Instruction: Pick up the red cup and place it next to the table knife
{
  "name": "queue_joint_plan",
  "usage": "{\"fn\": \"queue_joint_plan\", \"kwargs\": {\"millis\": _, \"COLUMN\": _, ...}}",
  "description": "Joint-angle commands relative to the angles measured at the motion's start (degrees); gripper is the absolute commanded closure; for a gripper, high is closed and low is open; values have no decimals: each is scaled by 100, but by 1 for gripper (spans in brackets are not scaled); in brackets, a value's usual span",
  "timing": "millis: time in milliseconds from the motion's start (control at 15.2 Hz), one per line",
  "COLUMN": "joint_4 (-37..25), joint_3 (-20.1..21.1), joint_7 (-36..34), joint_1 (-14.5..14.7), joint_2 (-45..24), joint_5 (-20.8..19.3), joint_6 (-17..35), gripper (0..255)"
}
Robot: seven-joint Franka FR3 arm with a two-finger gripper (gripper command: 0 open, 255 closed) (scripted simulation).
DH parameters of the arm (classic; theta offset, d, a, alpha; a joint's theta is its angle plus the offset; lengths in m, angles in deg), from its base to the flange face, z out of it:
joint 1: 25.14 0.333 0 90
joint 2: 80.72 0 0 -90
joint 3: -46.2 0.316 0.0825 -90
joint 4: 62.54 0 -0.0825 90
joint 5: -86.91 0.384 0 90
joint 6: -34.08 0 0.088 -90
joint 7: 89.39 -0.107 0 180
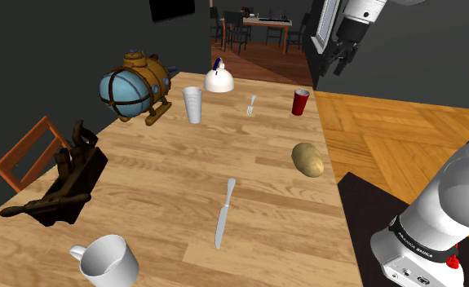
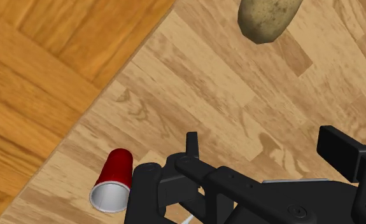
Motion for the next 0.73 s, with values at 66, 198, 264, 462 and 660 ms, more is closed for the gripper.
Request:
{"fn": "queue_joint_plan", "kwargs": {"millis": 66, "joint_4": -334, "joint_3": -280, "joint_7": 422, "joint_1": 26, "joint_2": -646, "joint_5": 59, "joint_6": 188, "gripper": 0}}
{"fn": "queue_joint_plan", "kwargs": {"millis": 198, "joint_4": -576, "joint_3": -459, "joint_7": 714, "joint_1": 29, "joint_2": -1067, "joint_5": 134, "joint_6": 275, "gripper": 0}}
{"fn": "queue_joint_plan", "kwargs": {"millis": 264, "joint_4": -708, "joint_3": -545, "joint_7": 862, "joint_1": 28, "joint_2": -1284, "joint_5": 184, "joint_6": 310, "gripper": 0}}
{"fn": "queue_joint_plan", "kwargs": {"millis": 462, "joint_4": -1151, "joint_3": -775, "joint_7": 1316, "joint_1": 1, "joint_2": -1963, "joint_5": 381, "joint_6": 382, "gripper": 0}}
{"fn": "queue_joint_plan", "kwargs": {"millis": 660, "joint_4": -1667, "joint_3": -948, "joint_7": 1771, "joint_1": -81, "joint_2": -2679, "joint_5": 639, "joint_6": 394, "gripper": 0}}
